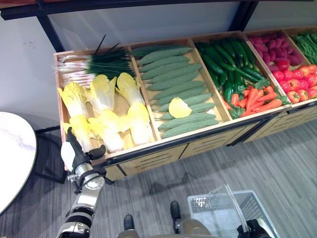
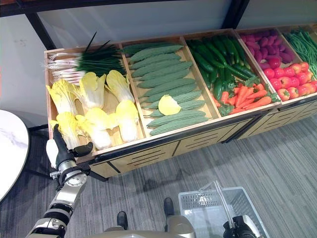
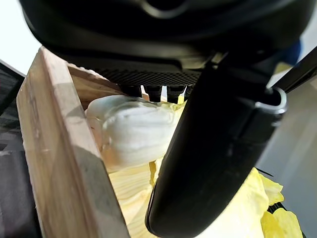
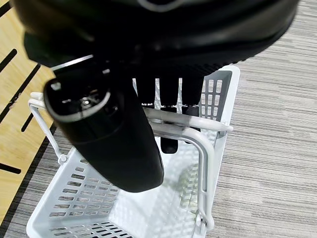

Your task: Get the vegetables into the basket

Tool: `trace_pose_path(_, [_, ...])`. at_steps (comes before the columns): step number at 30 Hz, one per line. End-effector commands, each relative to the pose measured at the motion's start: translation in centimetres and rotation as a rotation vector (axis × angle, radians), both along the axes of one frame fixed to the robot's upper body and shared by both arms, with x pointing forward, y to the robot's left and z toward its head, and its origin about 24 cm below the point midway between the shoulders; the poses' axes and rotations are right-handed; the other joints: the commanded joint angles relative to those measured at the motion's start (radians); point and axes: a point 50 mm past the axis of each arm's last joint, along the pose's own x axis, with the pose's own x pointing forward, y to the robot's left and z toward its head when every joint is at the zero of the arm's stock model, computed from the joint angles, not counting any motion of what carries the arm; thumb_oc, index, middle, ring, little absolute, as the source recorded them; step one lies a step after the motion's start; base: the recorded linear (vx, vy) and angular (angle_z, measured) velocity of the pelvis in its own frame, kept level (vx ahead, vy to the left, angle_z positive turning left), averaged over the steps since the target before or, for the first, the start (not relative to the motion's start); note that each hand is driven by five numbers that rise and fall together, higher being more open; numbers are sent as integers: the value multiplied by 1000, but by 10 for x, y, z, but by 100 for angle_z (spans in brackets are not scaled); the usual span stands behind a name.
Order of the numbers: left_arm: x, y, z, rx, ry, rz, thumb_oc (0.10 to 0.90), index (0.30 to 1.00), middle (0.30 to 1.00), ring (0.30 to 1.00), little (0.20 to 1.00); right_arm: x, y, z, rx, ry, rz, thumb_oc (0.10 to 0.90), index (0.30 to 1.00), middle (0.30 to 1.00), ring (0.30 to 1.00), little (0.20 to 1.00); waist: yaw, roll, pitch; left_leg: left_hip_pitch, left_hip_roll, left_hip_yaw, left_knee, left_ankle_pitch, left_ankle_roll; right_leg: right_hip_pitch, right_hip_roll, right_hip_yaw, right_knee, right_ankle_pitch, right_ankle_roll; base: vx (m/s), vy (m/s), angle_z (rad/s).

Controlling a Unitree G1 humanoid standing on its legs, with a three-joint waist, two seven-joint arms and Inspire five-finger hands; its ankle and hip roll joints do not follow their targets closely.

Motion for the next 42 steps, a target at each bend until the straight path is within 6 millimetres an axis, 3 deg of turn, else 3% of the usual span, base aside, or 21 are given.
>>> trace_pose_path(1, [30,7,28,67,-74,-14,900,1000,1000,1000,1000,19,-12,11,-89,-62,63,400,300,300,300,300,7,-59,-4,24,14,-41,1,-17,-32,-15,-70,-29,17,22,80,0,0,0])
trace_pose_path(9, [20,20,0,-38,58,116,900,1000,1000,1000,1000,22,-14,12,-102,-54,84,400,300,300,300,300,3,-57,11,21,16,-34,1,-14,-32,-26,-69,-23,19,26,79,-9,7,-3])
trace_pose_path(14, [-4,29,-39,-172,264,226,900,1000,1000,1000,1000,29,-15,14,-105,-51,117,400,300,300,300,300,-6,-51,12,30,17,-24,1,-16,-33,-28,-67,-15,22,27,78,1,6,-1])
trace_pose_path(15, [-10,31,-47,-211,313,250,476,407,407,407,407,32,-17,16,-110,-51,125,400,300,300,300,300,-8,-49,12,34,17,-21,1,-18,-33,-27,-66,-13,22,27,78,8,30,-8])
trace_pose_path(16, [-16,32,-54,-240,360,267,400,300,300,300,300,35,-18,17,-113,-49,132,400,300,300,300,300,-10,-46,11,37,17,-17,1,-19,-34,-25,-66,-12,21,27,78,28,45,-13])
trace_pose_path(17, [-31,37,-67,-310,439,318,400,300,300,300,300,39,-19,18,-117,-43,155,400,300,300,300,300,-15,-41,5,44,18,-12,1,-21,-34,-21,-64,-7,21,26,78,25,35,-11])
trace_pose_path(20, [-46,41,-75,-374,486,379,400,300,300,300,300,47,-20,21,-122,-49,200,400,300,300,300,300,-21,-38,0,55,21,-4,1,-26,-37,-14,-62,0,19,25,78,27,27,-14])
trace_pose_path(28, [-48,33,-82,-518,418,422,400,300,300,300,300,45,-25,23,-134,-11,223,400,300,300,300,300,-21,-28,-12,70,19,-1,1,-33,-37,4,-62,-2,15,19,79,9,9,-7])
trace_pose_path(29, [-43,33,-78,-523,378,421,400,300,300,300,300,43,-26,23,-137,-7,216,400,300,300,300,300,-20,-27,-14,72,17,-3,1,-34,-37,7,-63,-3,14,19,79,0,0,0])
trace_pose_path(31, [-13,29,-55,-505,198,376,400,300,300,300,300,37,-25,21,-135,5,210,400,300,300,300,300,-16,-28,-17,69,14,-10,1,-32,-35,12,-67,-11,14,17,80,-9,0,2])
trace_pose_path(33, [17,24,-19,-445,0,289,400,300,300,300,300,31,-25,19,-135,15,193,400,300,300,300,300,-9,-29,-16,66,12,-18,1,-31,-34,16,-70,-17,14,16,81,-16,-11,6])
trace_pose_path(35, [36,19,23,-391,-222,220,400,300,300,300,300,24,-24,17,-128,25,170,400,300,300,300,300,0,-33,-16,62,10,-27,1,-31,-33,20,-74,-26,13,15,82,-18,-11,17])
trace_pose_path(36, [47,11,67,-328,-414,114,400,300,300,300,300,17,-23,14,-119,35,149,400,300,300,300,300,7,-36,-14,58,7,-37,1,-30,-31,23,-79,-33,13,14,83,-26,-9,28])
trace_pose_path(37, [48,10,89,-309,-520,93,400,300,300,300,300,15,-23,14,-119,41,139,400,300,300,300,300,11,-37,-13,56,6,-42,1,-31,-29,24,-81,-37,12,14,85,-19,-6,25])
trace_pose_path(38, [47,9,89,-308,-519,94,400,300,300,300,300,15,-23,14,-119,41,139,400,300,300,300,300,10,-37,-13,56,6,-43,1,-31,-29,24,-81,-38,13,13,85,-15,-3,14])
trace_pose_path(40, [44,4,136,-210,-703,10,400,300,300,300,300,11,-21,12,-105,44,132,400,300,300,300,300,19,-40,-12,51,4,-49,1,-31,-28,25,-85,-43,12,16,89,-15,-3,16])
trace_pose_path(42, [38,-2,165,-121,-810,-30,400,300,300,300,300,9,-20,11,-92,47,130,400,300,300,300,300,24,-43,-12,48,3,-52,1,-33,-27,25,-87,-47,11,15,90,-12,-2,13])
